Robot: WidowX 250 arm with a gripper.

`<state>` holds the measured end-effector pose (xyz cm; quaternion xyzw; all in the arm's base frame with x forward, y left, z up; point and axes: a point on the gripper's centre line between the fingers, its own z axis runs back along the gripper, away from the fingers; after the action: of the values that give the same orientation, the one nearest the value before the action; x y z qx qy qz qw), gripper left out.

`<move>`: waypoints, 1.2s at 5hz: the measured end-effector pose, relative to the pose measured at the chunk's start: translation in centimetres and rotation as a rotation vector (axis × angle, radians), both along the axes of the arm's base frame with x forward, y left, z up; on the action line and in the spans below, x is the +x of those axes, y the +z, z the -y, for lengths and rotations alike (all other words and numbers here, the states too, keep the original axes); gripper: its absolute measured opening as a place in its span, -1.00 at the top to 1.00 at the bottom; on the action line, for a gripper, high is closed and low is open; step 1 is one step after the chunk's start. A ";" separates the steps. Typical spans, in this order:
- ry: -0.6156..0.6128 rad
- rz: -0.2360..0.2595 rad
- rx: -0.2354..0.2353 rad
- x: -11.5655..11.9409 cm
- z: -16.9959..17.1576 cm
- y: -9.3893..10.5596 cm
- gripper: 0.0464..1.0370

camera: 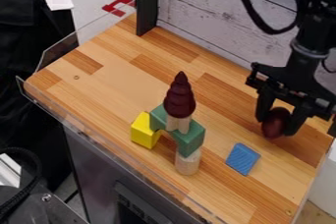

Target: Move the red oval object on the right side of the table

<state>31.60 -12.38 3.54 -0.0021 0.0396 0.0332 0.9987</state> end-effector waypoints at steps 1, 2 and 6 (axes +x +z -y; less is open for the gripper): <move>0.012 -0.015 0.008 -0.1 -0.1 -0.7 0.02; 0.026 -0.012 0.009 0.0 0.0 -1.0 0.02; 0.029 -0.038 0.019 0.8 0.4 -3.0 -0.13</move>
<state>32.39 -12.76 0.54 0.0077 0.0583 0.0480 0.9971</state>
